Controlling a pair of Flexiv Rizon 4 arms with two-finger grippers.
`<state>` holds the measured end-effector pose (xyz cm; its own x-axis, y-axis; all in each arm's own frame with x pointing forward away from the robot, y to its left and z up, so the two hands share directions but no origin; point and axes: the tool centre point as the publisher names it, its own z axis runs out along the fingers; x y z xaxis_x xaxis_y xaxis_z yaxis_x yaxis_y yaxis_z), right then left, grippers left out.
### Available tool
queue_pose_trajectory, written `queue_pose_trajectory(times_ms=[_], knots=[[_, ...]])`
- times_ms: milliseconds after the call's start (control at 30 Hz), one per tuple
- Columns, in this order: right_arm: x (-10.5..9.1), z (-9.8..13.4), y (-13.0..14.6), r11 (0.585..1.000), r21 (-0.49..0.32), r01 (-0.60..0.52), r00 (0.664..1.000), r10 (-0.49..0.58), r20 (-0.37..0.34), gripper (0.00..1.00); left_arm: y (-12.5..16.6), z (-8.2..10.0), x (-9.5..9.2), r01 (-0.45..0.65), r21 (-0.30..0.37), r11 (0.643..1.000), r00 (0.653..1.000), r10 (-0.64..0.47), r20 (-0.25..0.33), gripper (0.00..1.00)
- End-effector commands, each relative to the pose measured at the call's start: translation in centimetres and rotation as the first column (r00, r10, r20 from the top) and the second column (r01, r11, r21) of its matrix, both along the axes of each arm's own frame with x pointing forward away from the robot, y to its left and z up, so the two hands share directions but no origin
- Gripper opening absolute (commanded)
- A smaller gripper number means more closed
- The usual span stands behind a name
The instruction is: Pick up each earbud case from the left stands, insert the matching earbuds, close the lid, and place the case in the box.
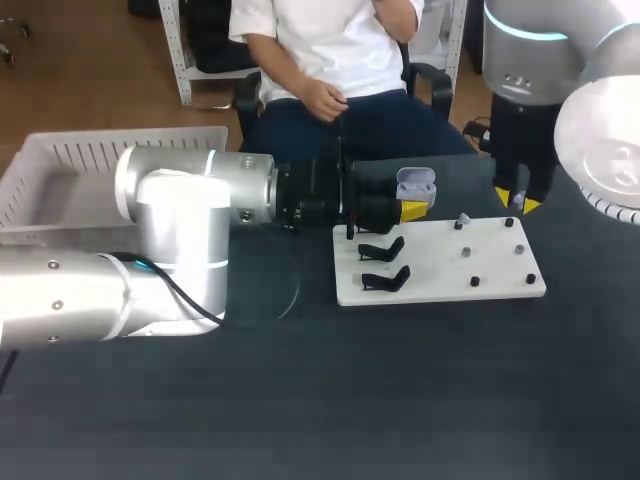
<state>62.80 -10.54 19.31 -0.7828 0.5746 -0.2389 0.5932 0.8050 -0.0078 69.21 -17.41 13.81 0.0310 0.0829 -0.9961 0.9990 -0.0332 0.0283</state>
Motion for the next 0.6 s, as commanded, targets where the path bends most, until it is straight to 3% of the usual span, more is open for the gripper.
queue_pose_trajectory(times_ms=[33,233,600], knots=[[-0.2,0.0,0.0,1.000,-0.001,0.002,1.000,-0.002,0.006,0.00,0.0,-0.1,-0.1,-0.005,-0.005,1.000,1.000,0.005,0.004,0.00],[-0.2,-0.1,0.1,1.000,0.016,0.004,1.000,-0.004,0.007,0.00,0.0,-0.1,-0.1,-0.005,-0.005,1.000,1.000,0.005,0.004,0.00],[0.4,1.1,3.7,0.996,0.060,0.058,0.998,-0.058,-0.009,0.00,0.0,-0.1,-0.1,-0.005,-0.005,1.000,1.000,0.005,0.004,0.00]])
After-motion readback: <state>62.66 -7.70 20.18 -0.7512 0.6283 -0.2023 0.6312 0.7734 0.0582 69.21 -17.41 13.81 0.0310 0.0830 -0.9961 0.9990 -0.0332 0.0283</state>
